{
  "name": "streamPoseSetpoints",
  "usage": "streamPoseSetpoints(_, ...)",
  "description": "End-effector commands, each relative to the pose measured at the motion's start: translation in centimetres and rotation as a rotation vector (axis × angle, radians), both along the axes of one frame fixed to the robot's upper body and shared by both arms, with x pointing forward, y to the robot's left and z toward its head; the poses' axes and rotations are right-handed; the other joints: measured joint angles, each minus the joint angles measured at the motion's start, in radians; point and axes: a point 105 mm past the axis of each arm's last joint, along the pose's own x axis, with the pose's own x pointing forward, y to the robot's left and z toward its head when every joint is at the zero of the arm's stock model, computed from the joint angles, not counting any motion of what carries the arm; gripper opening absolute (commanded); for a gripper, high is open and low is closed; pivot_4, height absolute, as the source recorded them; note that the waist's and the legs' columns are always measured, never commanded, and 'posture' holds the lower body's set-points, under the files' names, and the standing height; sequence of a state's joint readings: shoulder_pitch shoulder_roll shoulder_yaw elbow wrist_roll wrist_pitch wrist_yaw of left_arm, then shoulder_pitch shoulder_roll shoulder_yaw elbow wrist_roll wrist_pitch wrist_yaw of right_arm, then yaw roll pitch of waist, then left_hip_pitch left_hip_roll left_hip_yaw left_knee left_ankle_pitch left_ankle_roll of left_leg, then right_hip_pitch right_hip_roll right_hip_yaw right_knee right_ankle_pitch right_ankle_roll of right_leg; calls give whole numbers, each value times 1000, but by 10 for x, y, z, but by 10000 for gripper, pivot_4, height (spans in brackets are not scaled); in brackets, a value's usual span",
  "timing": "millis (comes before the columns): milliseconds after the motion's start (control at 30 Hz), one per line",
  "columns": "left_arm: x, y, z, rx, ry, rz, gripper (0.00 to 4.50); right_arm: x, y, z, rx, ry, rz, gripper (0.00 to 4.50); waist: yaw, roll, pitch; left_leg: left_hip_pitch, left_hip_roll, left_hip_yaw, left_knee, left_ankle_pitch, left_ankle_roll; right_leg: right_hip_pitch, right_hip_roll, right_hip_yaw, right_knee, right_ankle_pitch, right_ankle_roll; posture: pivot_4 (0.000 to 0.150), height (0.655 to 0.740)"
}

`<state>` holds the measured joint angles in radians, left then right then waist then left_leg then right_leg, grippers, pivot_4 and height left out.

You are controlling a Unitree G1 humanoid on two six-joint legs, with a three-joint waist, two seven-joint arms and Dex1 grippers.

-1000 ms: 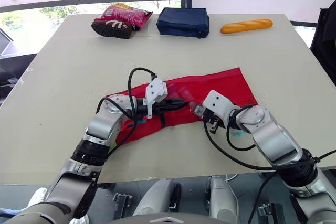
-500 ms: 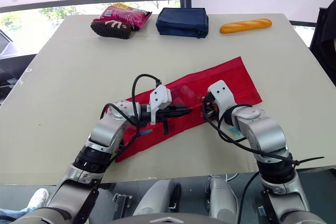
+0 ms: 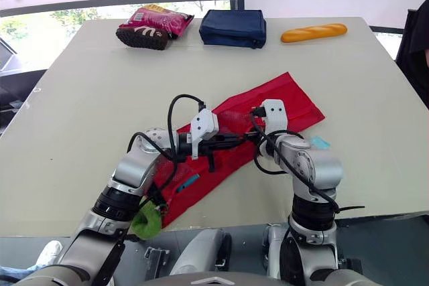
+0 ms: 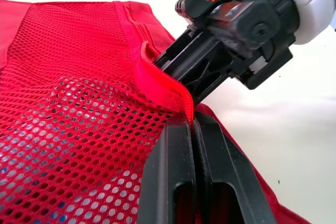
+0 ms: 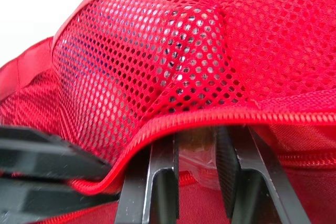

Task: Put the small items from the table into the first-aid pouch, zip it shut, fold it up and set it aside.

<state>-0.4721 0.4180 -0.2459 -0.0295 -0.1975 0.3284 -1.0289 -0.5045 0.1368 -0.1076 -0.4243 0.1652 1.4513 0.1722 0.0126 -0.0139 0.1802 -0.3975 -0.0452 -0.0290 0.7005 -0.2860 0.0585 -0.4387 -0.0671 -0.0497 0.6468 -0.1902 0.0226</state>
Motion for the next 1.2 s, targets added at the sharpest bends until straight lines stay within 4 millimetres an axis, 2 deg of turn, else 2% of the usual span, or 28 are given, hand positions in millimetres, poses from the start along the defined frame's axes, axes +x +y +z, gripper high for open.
streamPoseSetpoints(33, -9, -11, 5, -8, -19, -72, 0, 6, -6, 25, -5, -123, -31, 24875, -1, 0, 0, 0, 0, 0, 0, 0, 0, 0, 0, 0, 0, 0, 0, 1500, 7397)
streamPoseSetpoints(200, 1, -1, 6, 13, -33, -46, 0, -5, -19, 22, -80, -148, 48, 44507, 0, 0, 0, 0, 0, 0, 0, 0, 0, 0, 0, 0, 0, 0, 0, 1500, 7397)
streamPoseSetpoints(533, 10, 7, 6, 26, -44, -35, 0, -30, -31, 22, -101, -168, 208, 44507, -16, 0, 0, 0, 2, 1, -1, 0, 0, 0, 1, 1, 0, 0, 0, 1500, 7397)
streamPoseSetpoints(700, 15, 12, 5, 35, -47, -33, 0, -35, -35, 29, -155, -289, 291, 44507, -21, 0, 0, 0, 1, 1, -1, 0, 1, 0, 1, 0, 0, 0, 0, 1500, 7397)
streamPoseSetpoints(800, 18, 17, 5, 48, -50, -36, 0, -34, -39, 31, -244, -394, 333, 37580, -22, 0, 0, 0, 2, 1, -1, 0, 1, 0, 1, 0, -1, 0, 0, 1500, 7397)
streamPoseSetpoints(833, 19, 18, 5, 52, -52, -37, 0, -34, -40, 29, -266, -402, 347, 33974, -23, 0, 0, 0, 2, 1, -1, 0, 1, 0, 1, 0, -1, 0, 1, 1500, 7397)
streamPoseSetpoints(967, 22, 21, 8, 56, -59, -53, 0, -34, -35, 13, -364, -448, 437, 16381, -24, 0, 0, 0, 2, 1, -1, 0, 1, 0, 1, 0, -1, 0, 1, 1500, 7397)
streamPoseSetpoints(1000, 23, 20, 8, 55, -59, -58, 0, -32, -33, 11, -376, -456, 443, 13998, -24, 0, 0, 0, 3, 2, -1, 0, 1, 0, 1, 0, -1, 0, 1, 1500, 7397)
streamPoseSetpoints(1100, 22, 19, 8, 56, -59, -79, 0, -27, -31, 5, -424, -470, 467, 319, -23, 0, 0, 0, 3, 2, -1, 0, 1, 0, 1, 1, -1, 0, 1, 1500, 7397)
streamPoseSetpoints(1200, 22, 18, 7, 59, -60, -93, 0, -24, -26, -1, -425, -463, 488, 319, -21, 0, 0, 0, 3, 2, -1, 0, 1, 0, 1, 1, -1, 0, 1, 1500, 7397)
